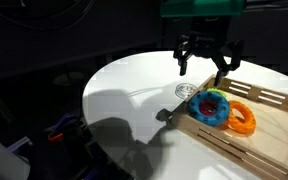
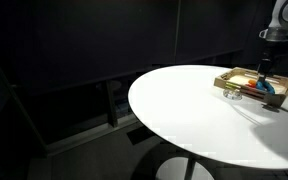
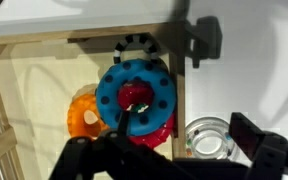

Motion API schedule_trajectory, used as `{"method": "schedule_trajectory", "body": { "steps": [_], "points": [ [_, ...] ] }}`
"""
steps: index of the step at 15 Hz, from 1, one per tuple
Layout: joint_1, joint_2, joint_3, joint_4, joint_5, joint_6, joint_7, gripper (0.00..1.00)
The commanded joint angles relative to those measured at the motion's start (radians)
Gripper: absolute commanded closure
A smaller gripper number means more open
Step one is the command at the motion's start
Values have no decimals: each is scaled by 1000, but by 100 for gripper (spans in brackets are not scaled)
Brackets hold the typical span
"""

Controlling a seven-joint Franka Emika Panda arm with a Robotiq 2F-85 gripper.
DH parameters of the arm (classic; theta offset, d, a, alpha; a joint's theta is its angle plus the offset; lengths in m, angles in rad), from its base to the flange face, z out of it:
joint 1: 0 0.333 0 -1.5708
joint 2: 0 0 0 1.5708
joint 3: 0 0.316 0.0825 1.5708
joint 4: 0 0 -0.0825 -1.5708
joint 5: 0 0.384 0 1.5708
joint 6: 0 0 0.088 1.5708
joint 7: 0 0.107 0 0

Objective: Put the blue ring in the box

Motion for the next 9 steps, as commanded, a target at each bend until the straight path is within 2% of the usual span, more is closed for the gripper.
{"method": "schedule_trajectory", "body": {
  "steps": [1, 6, 9],
  "points": [
    [3, -37, 15, 72, 54, -146, -43, 0],
    [24, -46, 33, 161, 57, -253, -40, 0],
    [28, -42, 35, 145, 42, -223, -19, 0]
  ]
}}
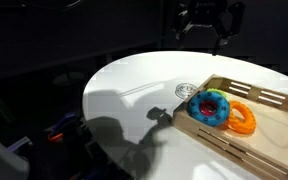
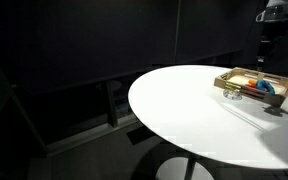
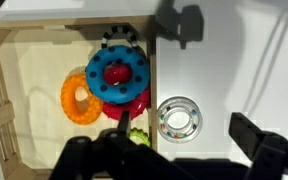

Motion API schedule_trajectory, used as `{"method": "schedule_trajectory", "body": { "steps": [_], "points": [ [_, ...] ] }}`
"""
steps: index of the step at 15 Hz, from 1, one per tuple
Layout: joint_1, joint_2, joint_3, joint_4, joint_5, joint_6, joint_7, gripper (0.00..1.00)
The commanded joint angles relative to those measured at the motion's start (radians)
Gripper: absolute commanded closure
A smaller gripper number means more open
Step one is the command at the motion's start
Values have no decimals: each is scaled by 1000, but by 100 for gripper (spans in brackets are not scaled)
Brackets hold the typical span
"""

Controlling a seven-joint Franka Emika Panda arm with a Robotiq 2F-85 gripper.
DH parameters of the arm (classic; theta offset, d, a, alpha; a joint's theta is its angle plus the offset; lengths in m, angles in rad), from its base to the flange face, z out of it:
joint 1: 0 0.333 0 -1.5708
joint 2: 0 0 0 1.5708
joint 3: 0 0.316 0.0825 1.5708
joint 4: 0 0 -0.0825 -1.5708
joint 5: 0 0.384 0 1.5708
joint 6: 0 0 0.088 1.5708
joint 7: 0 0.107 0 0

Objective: Put the blue ring in the box

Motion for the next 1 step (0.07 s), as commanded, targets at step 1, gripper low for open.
{"method": "schedule_trajectory", "body": {
  "steps": [1],
  "points": [
    [-1, 2, 2, 1, 0, -3, 0, 0]
  ]
}}
